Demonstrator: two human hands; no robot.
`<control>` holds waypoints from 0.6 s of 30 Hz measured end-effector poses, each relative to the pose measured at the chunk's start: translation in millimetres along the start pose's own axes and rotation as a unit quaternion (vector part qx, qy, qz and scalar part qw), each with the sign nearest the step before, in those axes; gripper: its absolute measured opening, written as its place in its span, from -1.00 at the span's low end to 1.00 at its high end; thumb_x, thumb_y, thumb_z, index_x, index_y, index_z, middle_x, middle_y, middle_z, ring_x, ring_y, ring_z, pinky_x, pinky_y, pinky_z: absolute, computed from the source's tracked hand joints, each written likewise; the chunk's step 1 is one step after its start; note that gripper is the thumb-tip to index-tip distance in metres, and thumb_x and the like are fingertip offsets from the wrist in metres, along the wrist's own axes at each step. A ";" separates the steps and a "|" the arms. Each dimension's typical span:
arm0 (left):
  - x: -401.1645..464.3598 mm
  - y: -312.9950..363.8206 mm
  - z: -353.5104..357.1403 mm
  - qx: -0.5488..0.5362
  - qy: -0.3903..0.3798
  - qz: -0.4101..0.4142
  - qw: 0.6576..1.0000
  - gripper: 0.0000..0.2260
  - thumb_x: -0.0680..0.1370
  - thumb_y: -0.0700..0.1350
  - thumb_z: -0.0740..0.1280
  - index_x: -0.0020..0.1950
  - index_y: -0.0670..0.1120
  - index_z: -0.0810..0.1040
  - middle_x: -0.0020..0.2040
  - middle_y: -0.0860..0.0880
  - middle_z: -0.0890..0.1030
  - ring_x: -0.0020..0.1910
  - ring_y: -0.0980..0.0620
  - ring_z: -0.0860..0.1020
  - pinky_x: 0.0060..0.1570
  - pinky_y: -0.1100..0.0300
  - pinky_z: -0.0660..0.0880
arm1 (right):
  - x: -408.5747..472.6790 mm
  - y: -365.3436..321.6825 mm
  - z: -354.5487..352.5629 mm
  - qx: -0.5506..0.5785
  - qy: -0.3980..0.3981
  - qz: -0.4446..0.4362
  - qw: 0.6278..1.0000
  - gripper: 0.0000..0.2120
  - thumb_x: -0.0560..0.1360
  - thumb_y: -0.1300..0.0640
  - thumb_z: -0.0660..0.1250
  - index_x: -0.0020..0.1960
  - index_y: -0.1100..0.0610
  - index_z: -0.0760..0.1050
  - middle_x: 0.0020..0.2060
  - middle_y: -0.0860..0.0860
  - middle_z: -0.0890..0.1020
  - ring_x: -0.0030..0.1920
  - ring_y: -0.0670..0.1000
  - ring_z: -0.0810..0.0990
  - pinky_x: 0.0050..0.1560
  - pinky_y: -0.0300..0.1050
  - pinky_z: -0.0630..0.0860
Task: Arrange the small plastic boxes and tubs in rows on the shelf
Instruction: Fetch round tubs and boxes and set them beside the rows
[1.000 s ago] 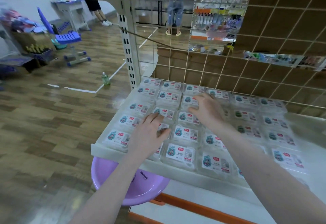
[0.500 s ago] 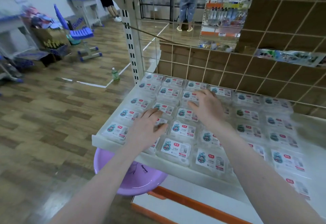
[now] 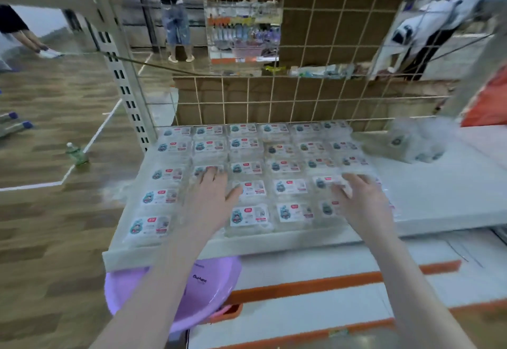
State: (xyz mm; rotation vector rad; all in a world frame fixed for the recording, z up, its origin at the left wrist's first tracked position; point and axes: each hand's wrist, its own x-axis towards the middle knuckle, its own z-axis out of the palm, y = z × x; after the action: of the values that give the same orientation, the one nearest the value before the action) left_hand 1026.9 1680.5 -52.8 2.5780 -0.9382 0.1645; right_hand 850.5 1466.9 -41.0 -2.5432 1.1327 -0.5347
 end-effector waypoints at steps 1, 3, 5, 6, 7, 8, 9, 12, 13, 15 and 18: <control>0.8 10.0 1.0 -0.008 -0.009 0.016 1.000 -0.59 0.58 0.10 0.19 0.32 -0.12 0.44 0.34 -0.10 0.41 0.35 -0.07 0.32 0.23 0.06 0.29 | -10.3 10.8 -7.0 -0.010 0.003 0.016 1.000 -0.58 0.55 -0.06 0.23 0.33 0.13 0.42 0.26 0.13 0.47 0.21 0.19 0.44 0.13 0.03 0.40; 1.9 36.5 4.0 -0.034 -0.029 0.050 0.998 -0.58 0.59 0.10 0.18 0.35 -0.11 0.41 0.37 -0.10 0.39 0.38 -0.07 0.29 0.24 0.05 0.30 | -28.1 31.5 -22.3 -0.017 0.025 0.038 0.999 -0.59 0.55 -0.03 0.24 0.31 0.16 0.44 0.23 0.14 0.49 0.20 0.18 0.44 0.14 0.03 0.40; 2.1 69.4 8.4 -0.045 -0.050 0.087 0.994 -0.57 0.59 0.12 0.16 0.38 -0.09 0.38 0.40 -0.09 0.36 0.39 -0.07 0.29 0.24 0.04 0.31 | -41.5 53.1 -38.6 -0.032 0.053 0.059 0.996 -0.59 0.56 -0.04 0.23 0.31 0.18 0.45 0.21 0.15 0.50 0.18 0.18 0.45 0.11 0.02 0.40; 1.6 87.0 11.3 -0.050 -0.060 0.104 0.992 -0.55 0.59 0.13 0.15 0.40 -0.08 0.35 0.43 -0.08 0.33 0.40 -0.06 0.29 0.25 0.04 0.32 | -46.8 64.7 -46.7 -0.045 0.064 0.073 0.994 -0.57 0.56 -0.05 0.21 0.32 0.18 0.43 0.23 0.14 0.50 0.20 0.17 0.44 0.11 0.01 0.38; 0.3 104.6 14.9 -0.053 -0.068 0.120 0.989 -0.54 0.60 0.14 0.14 0.42 -0.07 0.33 0.45 -0.07 0.30 0.41 -0.06 0.28 0.26 0.04 0.32 | -51.6 77.1 -54.6 -0.055 0.076 0.089 0.992 -0.57 0.57 -0.06 0.19 0.34 0.16 0.42 0.25 0.12 0.49 0.22 0.16 0.44 0.11 0.00 0.37; -1.2 122.8 19.2 -0.053 -0.074 0.137 0.986 -0.52 0.60 0.15 0.13 0.44 -0.06 0.30 0.47 -0.06 0.28 0.42 -0.06 0.28 0.26 0.03 0.33 | -56.2 90.5 -62.6 -0.060 0.088 0.104 0.989 -0.56 0.57 -0.07 0.19 0.35 0.15 0.41 0.26 0.11 0.48 0.23 0.14 0.43 0.12 -0.01 0.37; -2.6 140.6 24.5 -0.051 -0.077 0.154 0.984 -0.51 0.60 0.16 0.12 0.45 -0.05 0.29 0.47 -0.05 0.27 0.42 -0.05 0.28 0.26 0.03 0.34 | -60.3 104.8 -70.2 -0.060 0.099 0.119 0.986 -0.56 0.57 -0.07 0.18 0.36 0.14 0.40 0.26 0.10 0.49 0.24 0.13 0.42 0.12 -0.02 0.37; -5.7 196.8 43.6 -0.052 -0.085 0.193 0.976 -0.49 0.59 0.18 0.12 0.47 -0.04 0.26 0.46 -0.02 0.28 0.42 -0.03 0.27 0.30 0.04 0.31 | -72.4 152.5 -93.0 -0.055 0.126 0.145 0.980 -0.60 0.56 -0.04 0.21 0.30 0.15 0.43 0.20 0.11 0.51 0.18 0.14 0.45 0.07 -0.01 0.39; -6.7 217.6 51.3 -0.057 -0.090 0.203 0.973 -0.49 0.59 0.18 0.13 0.47 -0.04 0.26 0.45 -0.03 0.28 0.42 -0.03 0.26 0.31 0.05 0.30 | -76.6 169.9 -101.0 -0.054 0.135 0.150 0.978 -0.63 0.56 -0.03 0.23 0.27 0.15 0.45 0.18 0.11 0.52 0.14 0.15 0.47 0.03 -0.01 0.40; -10.3 263.1 68.5 -0.065 -0.104 0.220 0.968 -0.48 0.59 0.16 0.14 0.48 -0.06 0.24 0.47 -0.05 0.26 0.44 -0.05 0.22 0.36 0.06 0.22 | -83.0 206.7 -119.0 -0.056 0.147 0.164 0.974 -0.64 0.55 -0.04 0.24 0.25 0.15 0.45 0.17 0.11 0.51 0.12 0.16 0.48 0.00 0.01 0.41; -23.2 338.3 96.6 -0.064 -0.108 0.241 0.962 -0.46 0.58 0.17 0.15 0.49 -0.07 0.22 0.51 -0.07 0.19 0.49 -0.05 0.14 0.41 0.03 0.16 | -88.8 269.4 -147.6 -0.079 0.153 0.178 0.969 -0.61 0.56 -0.05 0.22 0.27 0.17 0.44 0.19 0.11 0.50 0.16 0.16 0.46 0.04 0.00 0.39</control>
State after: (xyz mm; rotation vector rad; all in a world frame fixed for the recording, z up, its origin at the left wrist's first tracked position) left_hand 790.7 1419.2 -38.6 2.2364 -1.5929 -0.0466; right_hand 555.6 1343.0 -41.8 -2.3506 1.7596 -0.7851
